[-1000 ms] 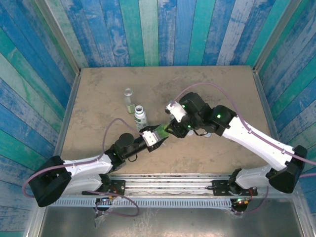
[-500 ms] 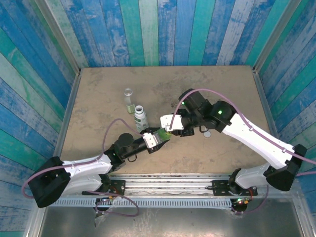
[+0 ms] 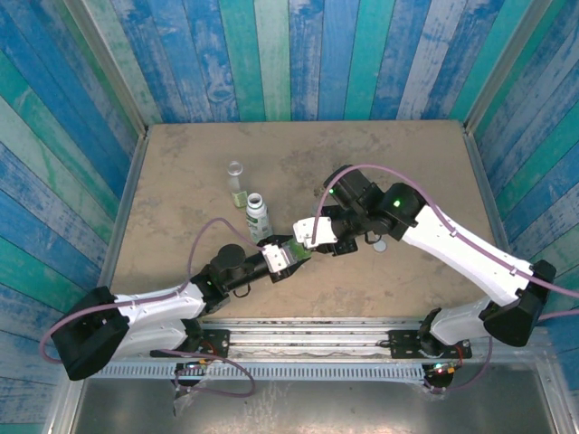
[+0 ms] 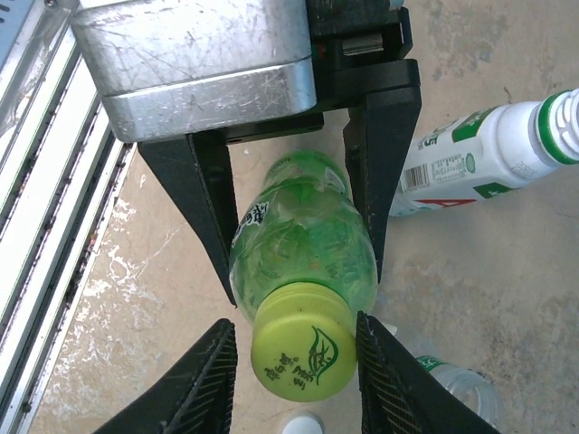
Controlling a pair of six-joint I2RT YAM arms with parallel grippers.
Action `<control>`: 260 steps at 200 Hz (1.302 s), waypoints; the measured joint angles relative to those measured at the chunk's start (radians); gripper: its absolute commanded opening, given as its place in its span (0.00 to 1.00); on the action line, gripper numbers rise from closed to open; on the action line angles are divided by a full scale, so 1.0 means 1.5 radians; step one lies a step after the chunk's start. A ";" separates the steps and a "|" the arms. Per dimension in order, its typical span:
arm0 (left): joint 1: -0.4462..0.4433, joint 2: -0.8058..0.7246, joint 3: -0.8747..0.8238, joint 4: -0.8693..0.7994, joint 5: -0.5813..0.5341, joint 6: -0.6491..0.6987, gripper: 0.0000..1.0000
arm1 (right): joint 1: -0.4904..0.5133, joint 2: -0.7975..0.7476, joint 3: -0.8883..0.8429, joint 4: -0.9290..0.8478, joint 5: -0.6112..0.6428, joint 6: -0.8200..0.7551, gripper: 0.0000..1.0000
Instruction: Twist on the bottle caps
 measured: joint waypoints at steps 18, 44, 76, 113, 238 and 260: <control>0.000 -0.001 0.000 -0.004 0.000 0.000 0.61 | 0.000 0.010 0.000 0.000 0.008 0.000 0.35; 0.000 -0.003 -0.001 -0.015 0.000 0.000 0.61 | 0.000 0.021 0.000 0.003 0.018 0.002 0.22; 0.000 -0.004 -0.001 -0.014 0.000 0.002 0.60 | 0.000 0.018 0.000 0.004 0.017 0.026 0.15; 0.002 -0.010 -0.001 -0.004 -0.007 0.002 0.60 | 0.002 -0.016 -0.036 0.064 0.030 0.253 0.01; 0.006 -0.014 -0.001 0.004 -0.016 -0.003 0.60 | 0.000 -0.099 -0.076 0.112 0.025 0.318 0.53; 0.006 -0.015 -0.001 0.004 -0.012 -0.002 0.60 | 0.000 -0.093 -0.058 0.082 0.025 0.177 0.51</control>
